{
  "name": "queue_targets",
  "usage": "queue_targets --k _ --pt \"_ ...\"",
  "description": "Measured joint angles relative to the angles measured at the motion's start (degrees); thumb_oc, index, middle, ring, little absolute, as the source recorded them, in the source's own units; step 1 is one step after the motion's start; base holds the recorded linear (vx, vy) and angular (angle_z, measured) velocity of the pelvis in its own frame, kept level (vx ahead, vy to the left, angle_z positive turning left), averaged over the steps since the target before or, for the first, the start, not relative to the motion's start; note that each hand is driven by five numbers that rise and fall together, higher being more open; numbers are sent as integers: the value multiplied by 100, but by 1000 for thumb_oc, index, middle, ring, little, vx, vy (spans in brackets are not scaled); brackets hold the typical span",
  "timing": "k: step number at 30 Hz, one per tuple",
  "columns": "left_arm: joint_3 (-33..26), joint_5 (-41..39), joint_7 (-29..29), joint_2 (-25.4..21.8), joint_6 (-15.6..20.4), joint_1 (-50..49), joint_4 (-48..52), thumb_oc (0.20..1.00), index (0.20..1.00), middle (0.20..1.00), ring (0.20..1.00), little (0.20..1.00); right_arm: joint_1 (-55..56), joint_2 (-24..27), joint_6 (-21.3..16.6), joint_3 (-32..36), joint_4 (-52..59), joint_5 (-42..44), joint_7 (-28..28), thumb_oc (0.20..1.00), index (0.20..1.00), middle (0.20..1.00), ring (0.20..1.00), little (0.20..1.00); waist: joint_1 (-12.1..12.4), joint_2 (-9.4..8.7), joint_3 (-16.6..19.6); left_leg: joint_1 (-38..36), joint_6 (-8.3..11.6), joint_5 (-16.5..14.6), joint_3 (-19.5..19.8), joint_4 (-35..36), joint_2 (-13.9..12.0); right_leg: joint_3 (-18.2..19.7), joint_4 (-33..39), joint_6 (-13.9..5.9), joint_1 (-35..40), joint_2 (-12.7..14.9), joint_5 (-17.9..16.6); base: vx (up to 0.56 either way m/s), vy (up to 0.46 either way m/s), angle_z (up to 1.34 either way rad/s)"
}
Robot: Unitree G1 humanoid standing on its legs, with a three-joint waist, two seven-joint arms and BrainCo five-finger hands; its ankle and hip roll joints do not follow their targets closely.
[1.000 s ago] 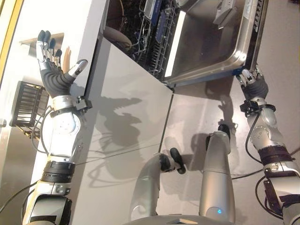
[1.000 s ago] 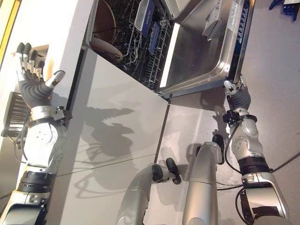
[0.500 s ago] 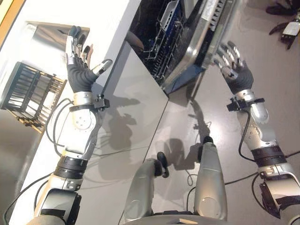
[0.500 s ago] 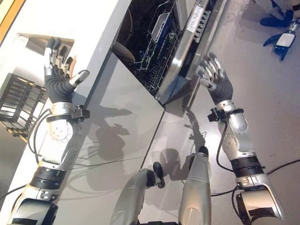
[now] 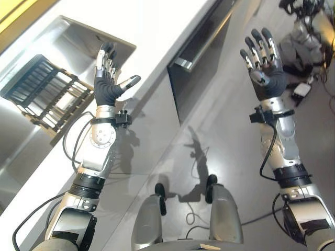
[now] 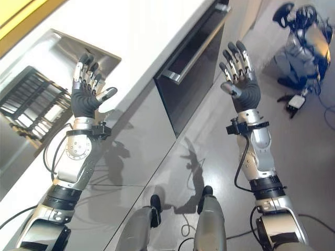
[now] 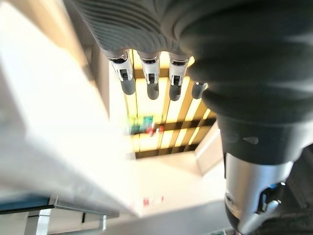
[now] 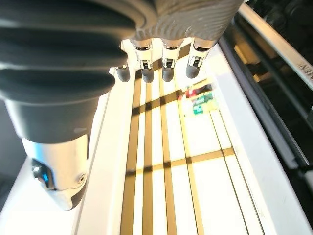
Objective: Pick up plates and place into dishwasher.
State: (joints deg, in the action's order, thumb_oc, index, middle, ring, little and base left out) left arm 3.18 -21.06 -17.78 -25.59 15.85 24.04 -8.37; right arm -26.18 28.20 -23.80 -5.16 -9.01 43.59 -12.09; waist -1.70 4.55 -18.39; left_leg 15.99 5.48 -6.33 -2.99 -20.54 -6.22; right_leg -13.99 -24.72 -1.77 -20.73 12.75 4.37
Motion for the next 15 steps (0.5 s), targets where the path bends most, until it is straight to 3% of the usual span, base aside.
queue_targets --k 7,15 --pt "-281 3 251 -41 -119 -438 40 1000 1000 1000 1000 1000 425 -217 8 17 220 -301 -16 1000 1000 1000 1000 1000 189 -376 382 -493 -77 87 -25 448 59 15 1046 -233 879 -91 -392 158 -13 18" --pt "-440 8 391 103 -147 -1188 242 1000 1000 1000 1000 1000 545 -321 316 17 656 -595 -243 1000 1000 1000 1000 1000 280 -581 822 -1193 -112 129 -12 1042 156 121 2071 -439 1910 -200 -586 140 78 14"
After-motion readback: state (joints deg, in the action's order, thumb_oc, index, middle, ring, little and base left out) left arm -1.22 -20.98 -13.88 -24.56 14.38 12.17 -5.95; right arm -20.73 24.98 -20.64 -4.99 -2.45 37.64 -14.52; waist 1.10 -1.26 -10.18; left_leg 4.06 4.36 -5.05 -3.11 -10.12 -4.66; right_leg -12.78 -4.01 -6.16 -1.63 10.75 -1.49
